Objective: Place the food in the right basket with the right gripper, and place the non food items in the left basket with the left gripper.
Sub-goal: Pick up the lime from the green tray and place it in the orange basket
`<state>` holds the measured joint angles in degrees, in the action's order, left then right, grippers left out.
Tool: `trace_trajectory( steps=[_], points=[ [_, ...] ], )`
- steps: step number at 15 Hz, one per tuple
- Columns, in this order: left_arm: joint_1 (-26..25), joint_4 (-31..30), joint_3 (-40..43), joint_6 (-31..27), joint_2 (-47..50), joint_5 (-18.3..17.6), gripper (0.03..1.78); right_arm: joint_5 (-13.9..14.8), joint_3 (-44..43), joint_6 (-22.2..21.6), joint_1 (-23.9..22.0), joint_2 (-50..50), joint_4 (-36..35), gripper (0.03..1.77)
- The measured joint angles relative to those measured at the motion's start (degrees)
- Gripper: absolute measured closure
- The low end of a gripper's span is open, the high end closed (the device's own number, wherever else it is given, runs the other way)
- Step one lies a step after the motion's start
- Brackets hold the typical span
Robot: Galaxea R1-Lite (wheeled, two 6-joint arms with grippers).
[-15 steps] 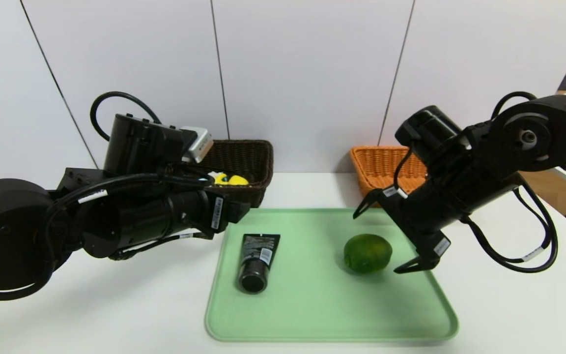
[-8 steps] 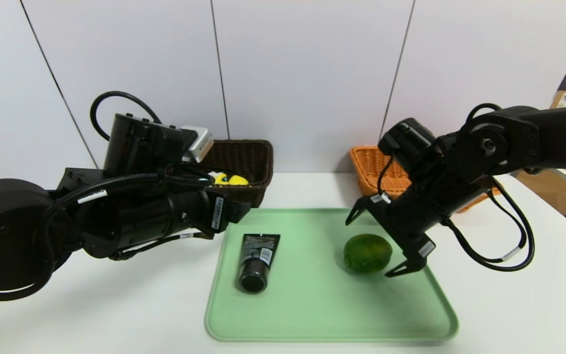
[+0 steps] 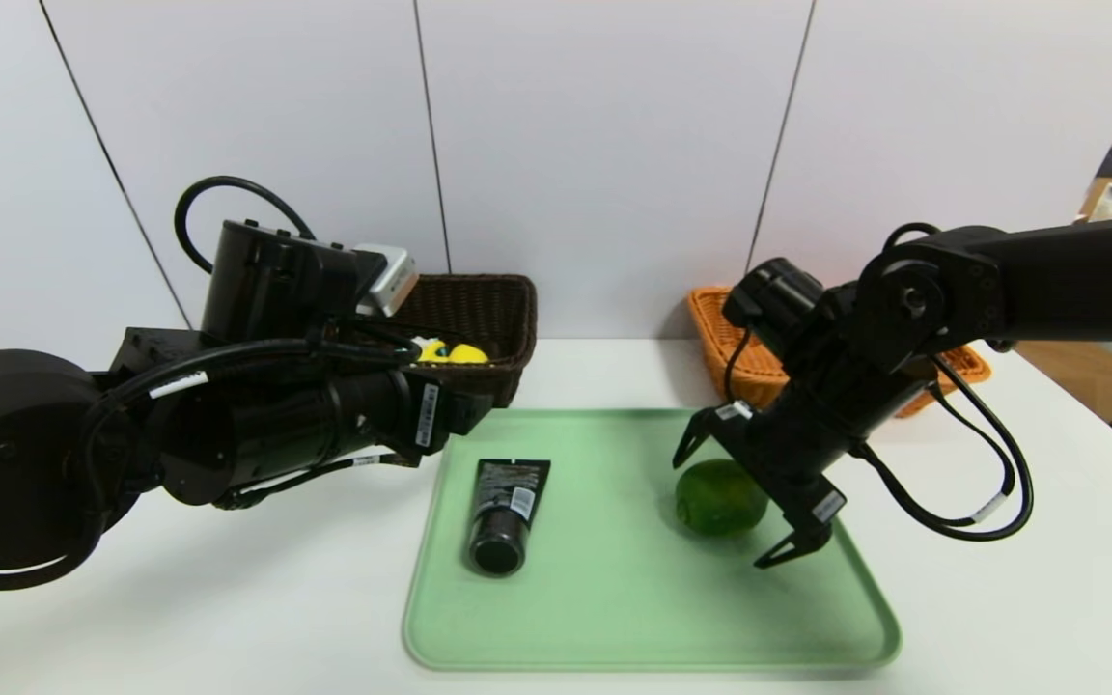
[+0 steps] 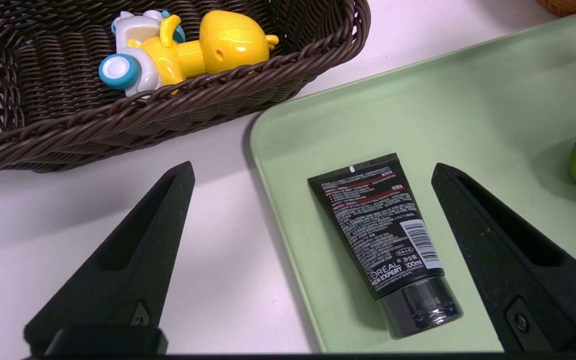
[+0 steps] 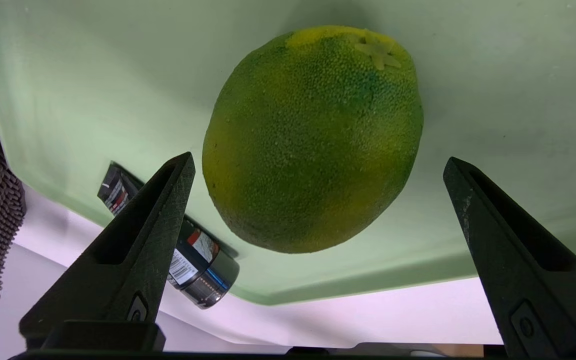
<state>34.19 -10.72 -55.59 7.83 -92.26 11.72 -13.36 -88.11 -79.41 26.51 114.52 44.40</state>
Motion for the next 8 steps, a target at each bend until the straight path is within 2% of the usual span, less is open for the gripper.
trace_trajectory(
  steps=[8],
  points=[
    [0.06,-0.05,-0.15,-0.09,-0.16,-0.01,0.12,0.5,-0.44,-0.02,-0.06,1.38,-0.09,0.09]
  ],
)
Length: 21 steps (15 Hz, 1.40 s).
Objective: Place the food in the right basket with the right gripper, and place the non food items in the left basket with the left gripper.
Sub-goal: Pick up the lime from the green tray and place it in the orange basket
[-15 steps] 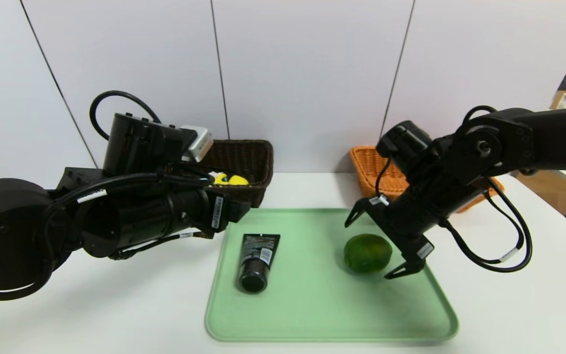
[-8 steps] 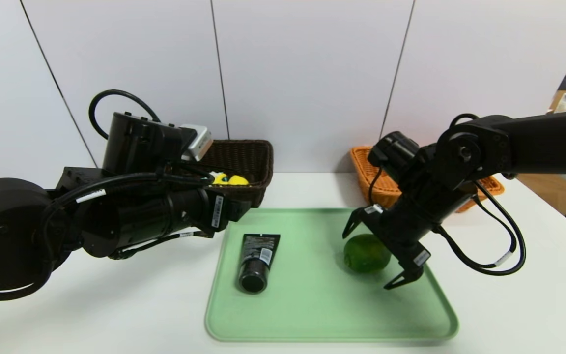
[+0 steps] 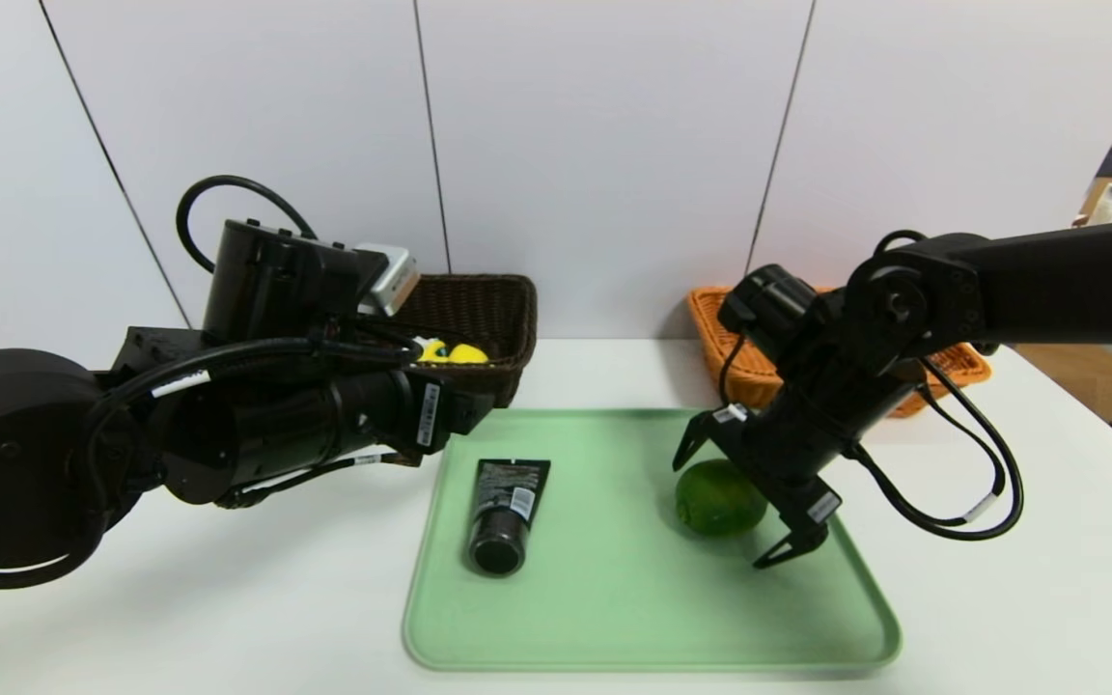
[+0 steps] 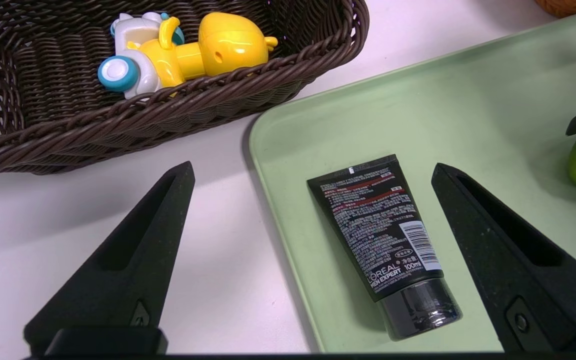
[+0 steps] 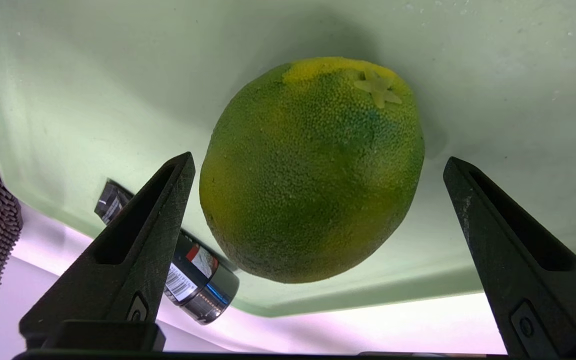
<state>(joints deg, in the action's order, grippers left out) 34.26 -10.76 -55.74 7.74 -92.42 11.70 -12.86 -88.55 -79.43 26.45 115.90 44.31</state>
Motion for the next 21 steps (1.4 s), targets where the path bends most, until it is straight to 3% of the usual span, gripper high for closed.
trace_trajectory(
  steps=[2,4,6,13,21],
  points=[
    [0.2,-0.06,0.01,0.0,-0.09,-0.02,0.12,0.11,-0.04,0.11,0.0,0.12,-0.02,0.16],
    [0.26,-0.06,0.01,0.02,-0.11,0.0,0.12,0.11,-0.04,0.27,-0.07,0.15,0.09,0.51],
    [0.28,-0.06,0.01,0.02,-0.17,0.0,0.12,0.13,-0.04,0.33,-0.16,0.12,0.06,0.71],
    [0.41,-0.01,0.04,0.05,-0.39,0.0,0.12,-0.12,-0.91,1.13,-0.6,-0.44,2.51,0.76],
    [1.1,1.49,0.65,0.11,0.41,0.59,0.12,-0.01,-5.74,5.01,1.27,-7.35,7.01,0.77]
  ],
)
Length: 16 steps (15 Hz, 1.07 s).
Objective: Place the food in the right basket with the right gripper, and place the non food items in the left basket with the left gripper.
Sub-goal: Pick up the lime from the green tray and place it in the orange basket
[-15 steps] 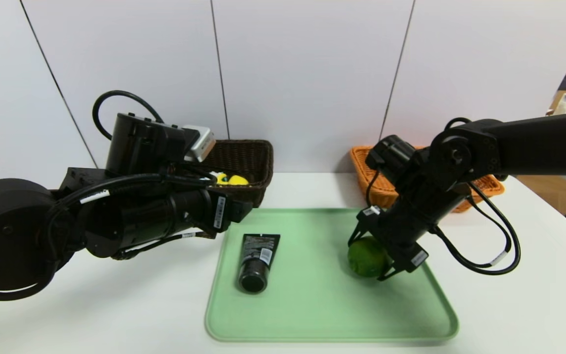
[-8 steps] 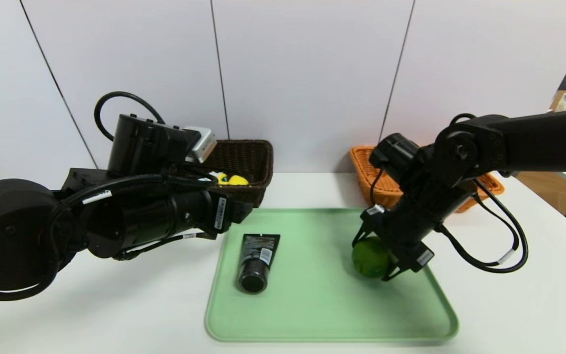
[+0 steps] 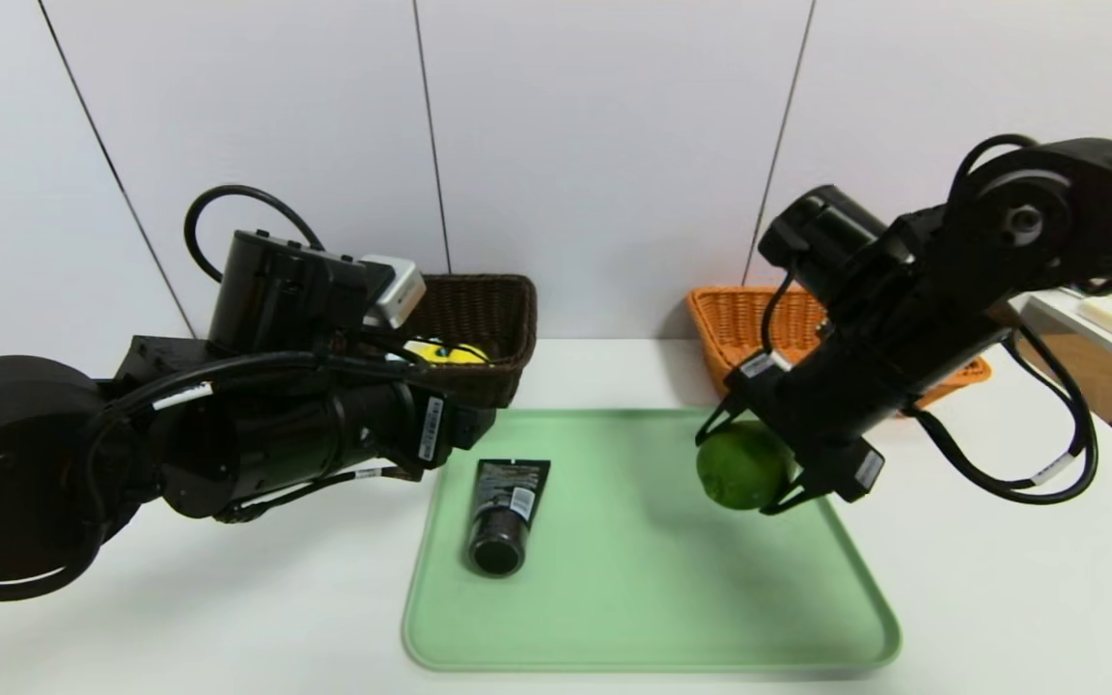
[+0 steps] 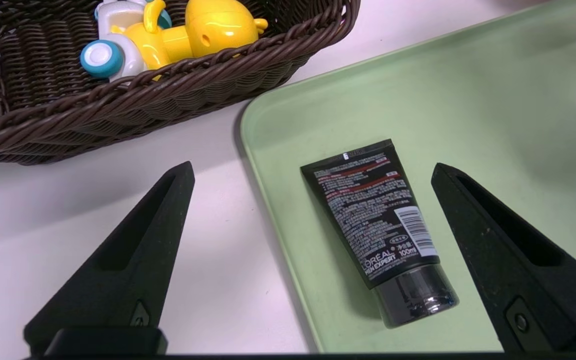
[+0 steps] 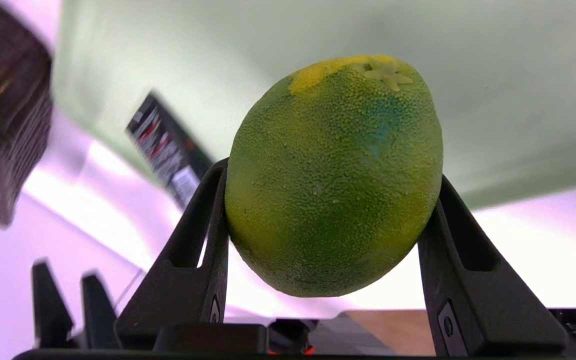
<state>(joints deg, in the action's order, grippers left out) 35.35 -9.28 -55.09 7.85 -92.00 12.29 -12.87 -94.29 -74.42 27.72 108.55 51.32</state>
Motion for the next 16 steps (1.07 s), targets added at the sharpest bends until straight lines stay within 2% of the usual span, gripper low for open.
trace_trajectory(
  steps=[3,4,7,10,12,14,16],
  points=[
    [0.0,4.51,0.0,-0.06,2.62,0.11,0.12,0.45,-3.58,2.77,0.41,-4.28,2.26,0.77],
    [0.0,5.86,0.0,-0.11,3.52,0.13,0.12,1.66,-5.07,4.02,0.26,-5.42,2.84,0.77],
    [-0.02,10.53,-0.06,-0.13,6.12,0.17,0.12,9.59,-8.94,10.62,-0.44,-7.75,3.19,0.77],
    [0.01,13.6,-0.59,-0.39,8.09,0.88,0.12,14.74,-11.52,17.81,-3.08,-9.26,3.08,0.77],
    [0.01,15.2,-0.91,-0.46,8.96,1.1,0.12,19.63,-11.85,22.94,-5.45,-9.84,2.86,0.77],
    [0.09,15.95,-1.17,-0.46,9.4,1.11,0.12,23.59,-11.74,26.4,-7.33,-9.95,1.87,0.77],
    [0.04,16.66,-1.63,-0.46,9.64,1.35,0.12,26.84,-10.69,29.28,-8.96,-9.73,-2.16,0.77]
  ],
)
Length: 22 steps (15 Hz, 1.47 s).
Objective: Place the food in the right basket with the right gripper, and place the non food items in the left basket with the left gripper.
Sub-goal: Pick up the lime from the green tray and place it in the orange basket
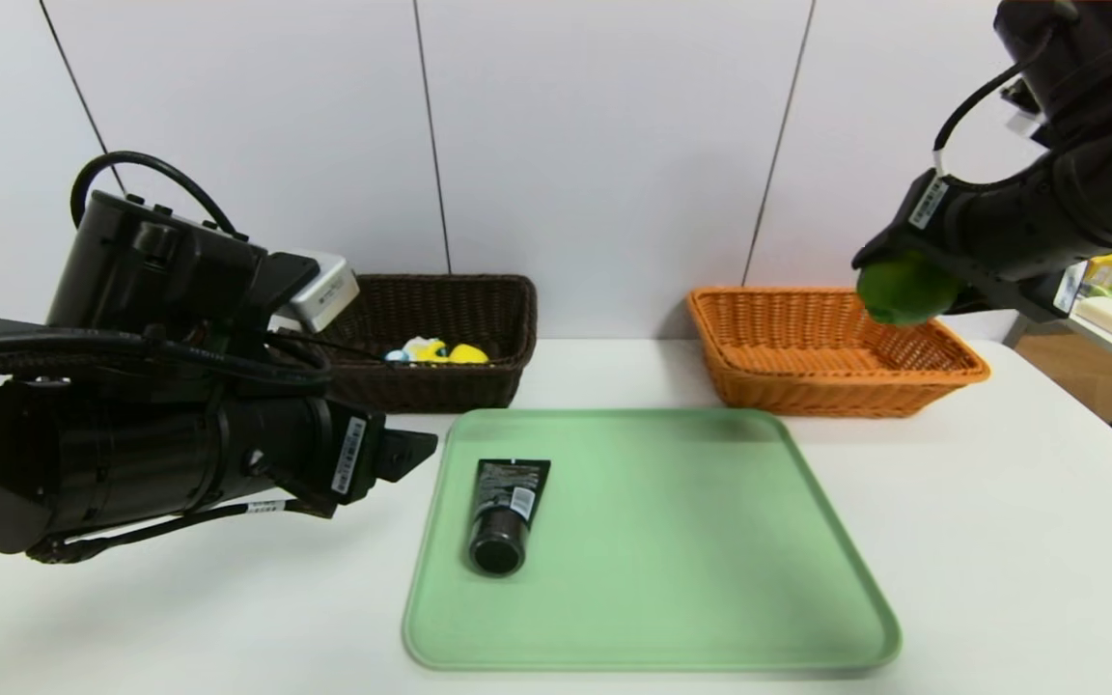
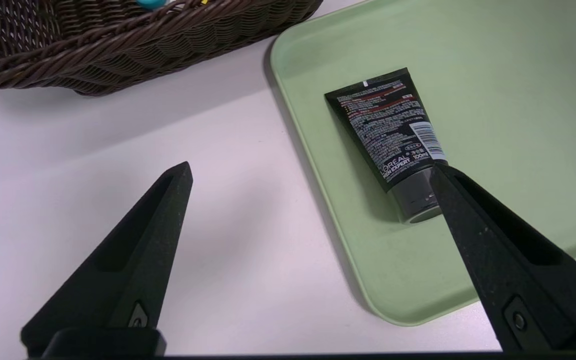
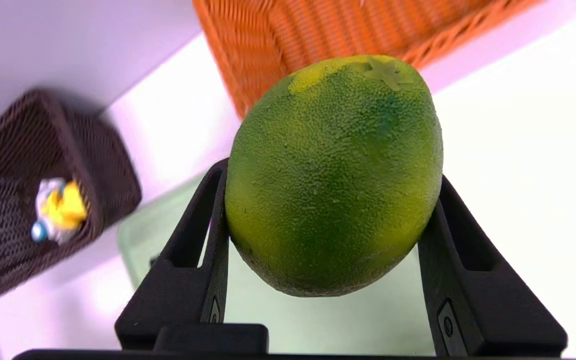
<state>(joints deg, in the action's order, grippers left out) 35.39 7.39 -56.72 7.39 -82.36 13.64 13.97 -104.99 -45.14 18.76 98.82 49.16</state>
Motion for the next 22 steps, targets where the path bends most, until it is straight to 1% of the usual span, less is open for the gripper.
trace_trajectory(
  steps=[3,4,5,7,10,15,19,21,22],
  points=[
    [-0.11,0.52,-0.44,0.0,0.24,1.6,0.12,4.52,4.22,6.75,-1.97,0.44,-9.64,0.78],
    [-0.17,0.52,-0.66,0.0,0.28,1.9,0.12,5.6,5.46,9.18,-2.61,0.71,-13.17,0.78],
    [-0.22,0.51,-0.96,0.0,0.41,2.29,0.12,6.12,6.58,11.39,-3.15,1.05,-16.9,0.78],
    [-0.3,0.49,-1.54,0.02,0.67,2.45,0.12,6.25,8.55,14.6,-3.94,1.87,-22.56,0.78],
    [-0.35,0.46,-2.28,-0.04,1.05,2.43,0.12,6.17,9.92,15.15,-4.52,4.41,-24.36,0.78],
    [-0.41,0.46,-2.43,0.02,1.38,2.34,0.12,6.08,10.56,15.65,-4.94,9.62,-29.75,0.78],
    [-0.61,0.49,-2.43,0.0,1.61,2.28,0.12,6.03,10.58,15.79,-5.67,12.18,-30.48,0.78],
    [-0.94,0.46,-2.38,0.0,1.94,2.17,0.12,6.1,10.91,16.15,-6.1,13.07,-32.07,0.78],
    [-1.05,0.46,-2.36,0.0,2.07,2.12,0.12,6.12,11.28,16.54,-6.21,13.36,-32.24,0.74]
  ],
)
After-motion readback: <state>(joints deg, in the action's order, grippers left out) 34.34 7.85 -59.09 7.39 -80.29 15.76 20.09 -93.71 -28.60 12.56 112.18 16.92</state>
